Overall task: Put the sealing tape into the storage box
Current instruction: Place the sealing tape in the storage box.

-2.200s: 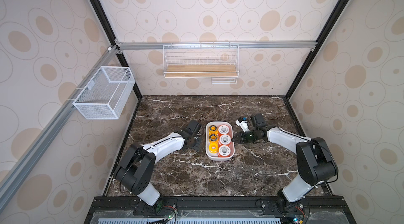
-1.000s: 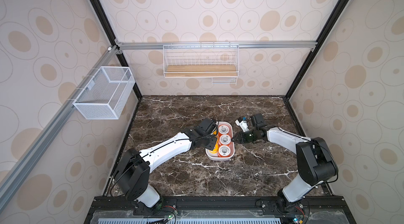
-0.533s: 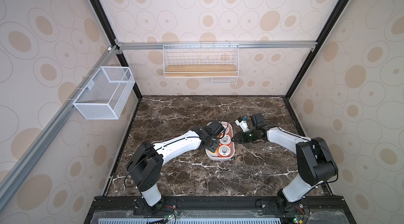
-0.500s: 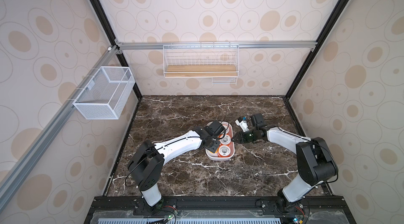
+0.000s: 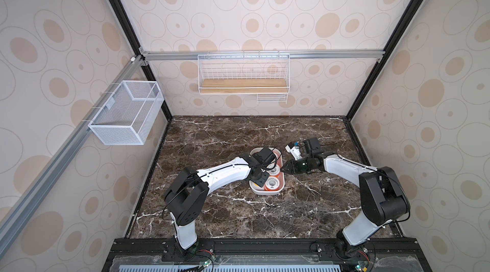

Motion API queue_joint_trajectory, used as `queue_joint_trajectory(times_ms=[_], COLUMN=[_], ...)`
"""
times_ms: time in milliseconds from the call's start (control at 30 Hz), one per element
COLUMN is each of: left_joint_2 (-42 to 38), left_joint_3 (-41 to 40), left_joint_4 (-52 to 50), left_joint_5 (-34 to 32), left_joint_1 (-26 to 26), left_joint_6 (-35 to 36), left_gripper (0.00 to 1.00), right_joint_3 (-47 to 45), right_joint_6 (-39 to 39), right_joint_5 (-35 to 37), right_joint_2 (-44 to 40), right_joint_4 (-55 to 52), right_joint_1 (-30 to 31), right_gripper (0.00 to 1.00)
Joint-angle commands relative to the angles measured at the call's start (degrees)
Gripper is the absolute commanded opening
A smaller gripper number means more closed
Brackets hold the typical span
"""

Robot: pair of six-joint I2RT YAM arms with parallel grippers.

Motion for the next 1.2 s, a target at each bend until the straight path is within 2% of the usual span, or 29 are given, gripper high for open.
queue_joint_trajectory(times_ms=[0,433,767,1167], left_joint_2=[0.75,1.41,1.16,1.16], left_joint_3=[2.05,1.7,1.18,1.12], left_joint_4=[-0.84,-0.14,-0.23,-0.16], left_joint_5=[1.65,2.88,1.06,1.01], left_joint_1=[-0.58,-0.62,-0.56,-0.57], left_joint_6=[0.95,0.78,0.57,0.63], left_gripper=[0.59,0.59,0.6,0.66], right_joint_3=[0.73,0.85,0.86,0.85], right_joint_6=[-0.26,-0.36,-0.37,-0.36], right_joint_5=[0.07,0.2,0.11,0.03], right_joint_2=[-0.2,-0.34,-0.28,-0.3], right_joint_4=[-1.06,-1.48,-1.5,-1.54], right_joint_1=[0.37,0.34,0.39,0.33], right_gripper=[0.35,0.35,0.35,0.35])
